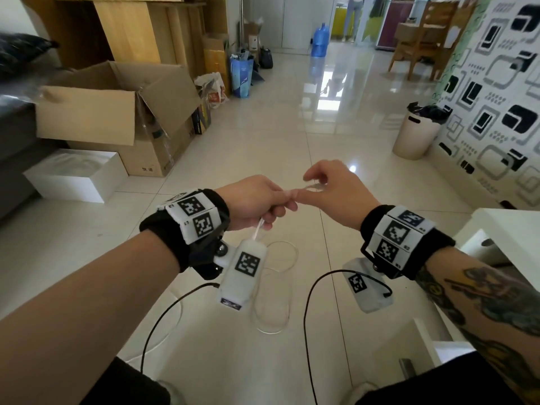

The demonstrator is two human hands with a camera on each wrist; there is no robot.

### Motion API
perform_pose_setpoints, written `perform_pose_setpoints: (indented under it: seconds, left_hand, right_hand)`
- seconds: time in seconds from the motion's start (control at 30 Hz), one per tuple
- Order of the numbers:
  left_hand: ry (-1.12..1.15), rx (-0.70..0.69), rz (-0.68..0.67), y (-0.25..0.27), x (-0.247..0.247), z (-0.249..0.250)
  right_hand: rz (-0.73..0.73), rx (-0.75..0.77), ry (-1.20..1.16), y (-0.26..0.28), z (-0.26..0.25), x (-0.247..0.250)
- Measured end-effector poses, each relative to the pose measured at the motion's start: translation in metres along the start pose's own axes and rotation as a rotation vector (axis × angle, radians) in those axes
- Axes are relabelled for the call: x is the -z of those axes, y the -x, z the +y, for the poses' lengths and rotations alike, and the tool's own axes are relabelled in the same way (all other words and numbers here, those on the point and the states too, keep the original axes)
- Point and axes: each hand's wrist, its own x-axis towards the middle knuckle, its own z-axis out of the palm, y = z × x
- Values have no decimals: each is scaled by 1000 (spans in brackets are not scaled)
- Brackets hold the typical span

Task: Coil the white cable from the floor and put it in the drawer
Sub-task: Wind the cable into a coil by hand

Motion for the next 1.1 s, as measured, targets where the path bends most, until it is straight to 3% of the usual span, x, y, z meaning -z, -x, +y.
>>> perform_pose_setpoints:
  seconds: [0.13, 0.17, 0.27, 0.43, 0.53, 0.67, 0.77, 0.93, 1.1]
  left_hand:
    - [251, -23, 89, -1, 6, 6]
    - [353, -39, 106, -1, 8, 8]
    - [692, -95, 112, -2, 15, 13]
    - [1011, -172, 116, 1, 24, 17]
    - [1074, -173, 103, 5, 30, 19]
    - [995, -133, 73, 18, 46, 21]
    - [824, -84, 46, 29, 55, 21]
    - [575, 51, -2, 31, 43, 12]
    - [416, 107, -111, 25, 17, 8]
  right_hand:
    - [103, -292, -217, -3, 4, -8]
    - [35, -359, -284, -3, 5, -12]
    - [-347, -483, -500, 9, 5, -27]
    - [-807, -322, -359, 25, 8, -55]
    - [-958, -256, -260, 28, 8, -55]
    - [-851, -233, 86, 18, 37, -43]
    - [-786, -325, 310, 8, 60, -20]
    - [-487, -504, 324, -6, 76, 14]
    - [-393, -588, 236, -12, 61, 9]
